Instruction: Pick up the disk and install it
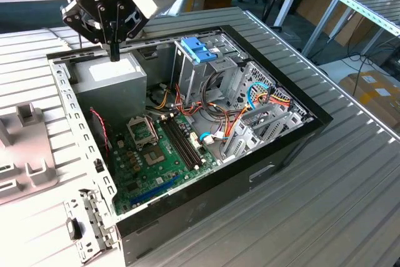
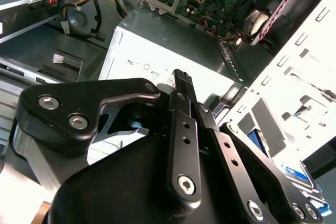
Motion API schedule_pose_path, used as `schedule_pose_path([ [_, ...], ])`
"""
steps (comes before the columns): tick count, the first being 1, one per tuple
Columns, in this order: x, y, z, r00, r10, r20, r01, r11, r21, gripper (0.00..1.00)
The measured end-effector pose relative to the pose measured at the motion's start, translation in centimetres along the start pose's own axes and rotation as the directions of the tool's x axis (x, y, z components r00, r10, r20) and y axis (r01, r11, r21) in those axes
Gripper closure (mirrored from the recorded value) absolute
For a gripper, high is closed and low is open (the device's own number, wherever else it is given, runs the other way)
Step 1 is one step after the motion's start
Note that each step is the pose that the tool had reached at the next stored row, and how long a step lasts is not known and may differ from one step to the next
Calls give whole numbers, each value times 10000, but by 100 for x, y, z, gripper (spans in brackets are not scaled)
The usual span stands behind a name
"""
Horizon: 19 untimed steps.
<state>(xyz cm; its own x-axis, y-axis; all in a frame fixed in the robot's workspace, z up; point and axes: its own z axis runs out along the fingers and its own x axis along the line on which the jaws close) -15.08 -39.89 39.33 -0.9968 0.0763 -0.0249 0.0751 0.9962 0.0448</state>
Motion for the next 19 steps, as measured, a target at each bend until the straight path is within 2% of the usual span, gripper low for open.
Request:
schedule_pose_path([
  [19, 148, -11, -4, 10000, 0, 2, 0, 10000, -1, 89],
])
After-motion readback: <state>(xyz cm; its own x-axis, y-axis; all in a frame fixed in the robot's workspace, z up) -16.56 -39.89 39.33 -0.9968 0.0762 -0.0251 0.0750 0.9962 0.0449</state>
